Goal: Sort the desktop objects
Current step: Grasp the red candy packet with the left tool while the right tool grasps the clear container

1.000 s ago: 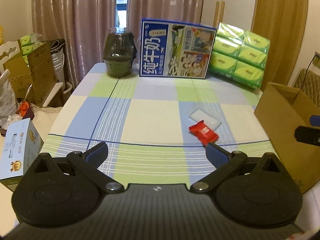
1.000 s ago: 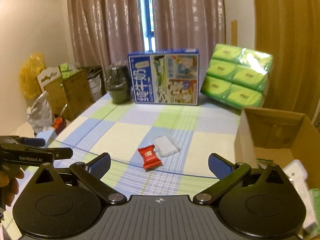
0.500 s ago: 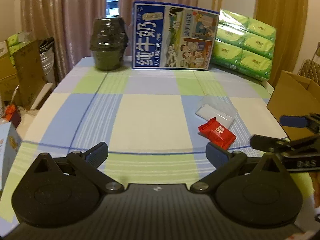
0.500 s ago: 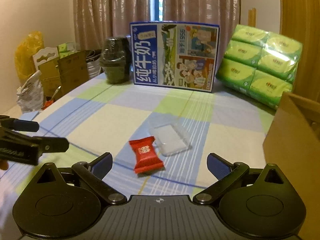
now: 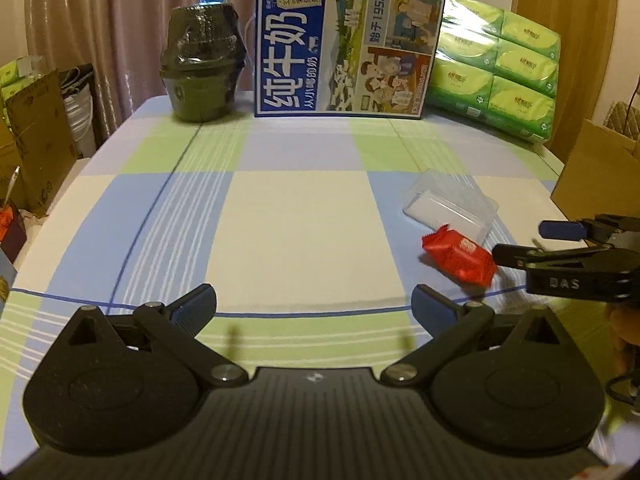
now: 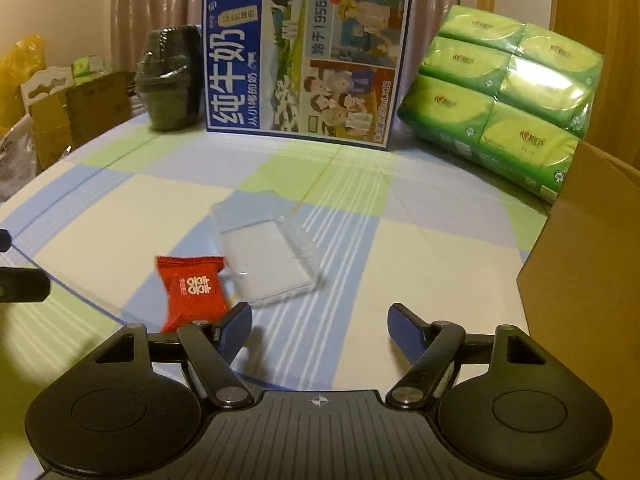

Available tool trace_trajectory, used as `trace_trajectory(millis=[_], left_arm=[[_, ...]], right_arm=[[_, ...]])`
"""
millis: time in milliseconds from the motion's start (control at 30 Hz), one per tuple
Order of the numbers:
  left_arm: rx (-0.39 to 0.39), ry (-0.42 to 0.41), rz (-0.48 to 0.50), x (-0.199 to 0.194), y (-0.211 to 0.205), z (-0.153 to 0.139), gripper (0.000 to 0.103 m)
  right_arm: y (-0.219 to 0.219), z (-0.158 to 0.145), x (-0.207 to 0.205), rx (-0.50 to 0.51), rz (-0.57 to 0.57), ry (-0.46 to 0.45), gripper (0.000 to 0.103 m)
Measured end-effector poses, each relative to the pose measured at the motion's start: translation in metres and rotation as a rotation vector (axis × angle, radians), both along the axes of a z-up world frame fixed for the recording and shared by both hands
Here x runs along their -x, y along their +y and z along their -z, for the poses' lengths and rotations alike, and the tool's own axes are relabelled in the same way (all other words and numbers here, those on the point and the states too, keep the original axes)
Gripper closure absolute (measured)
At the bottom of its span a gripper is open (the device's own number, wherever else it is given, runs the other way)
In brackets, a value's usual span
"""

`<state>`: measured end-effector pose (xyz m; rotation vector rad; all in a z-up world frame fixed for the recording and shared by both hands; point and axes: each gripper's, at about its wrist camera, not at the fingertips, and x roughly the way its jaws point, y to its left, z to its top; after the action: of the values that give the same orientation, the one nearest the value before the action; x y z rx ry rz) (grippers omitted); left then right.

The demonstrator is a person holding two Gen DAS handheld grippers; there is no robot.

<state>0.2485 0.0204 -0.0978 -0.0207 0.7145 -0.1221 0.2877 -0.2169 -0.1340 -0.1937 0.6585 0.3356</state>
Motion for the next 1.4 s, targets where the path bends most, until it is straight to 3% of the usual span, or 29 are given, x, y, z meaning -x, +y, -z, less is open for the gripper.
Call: trace_trajectory(millis=[233, 633, 967, 1033, 1100, 1400], left_arm=[[0.016, -0.004, -0.022, -0.001, 0.005, 0.0, 0.001], [0.086, -0.003, 0.091, -0.022, -0.026, 0.004, 0.002], [0.062, 0.025, 0.175, -0.05, -0.061, 0.027, 0.04], [0.061, 0.019, 0.185, -0.053, -0.061, 0.027, 0.055], [0.053, 0.021, 0.187, -0.055, -0.06, 0.026, 0.077], [0.055, 0.028, 0.146, -0.052, -0.036, 0.022, 0.079]], right_arm=[[0.022, 0.005, 0.011, -0.05, -0.141, -0.003, 0.03], [-0.004, -0.001, 0.001, -0.061, -0.067, -0.032, 0.03], [-0.023, 0.006, -0.003, -0.098, -0.034, -0.017, 0.03], [-0.02, 0.007, -0.002, -0.096, -0.054, -0.019, 0.03], [-0.015, 0.007, -0.001, -0.086, -0.081, -0.031, 0.03], [0.008, 0.008, -0.02, -0.08, -0.129, -0.045, 0.03]])
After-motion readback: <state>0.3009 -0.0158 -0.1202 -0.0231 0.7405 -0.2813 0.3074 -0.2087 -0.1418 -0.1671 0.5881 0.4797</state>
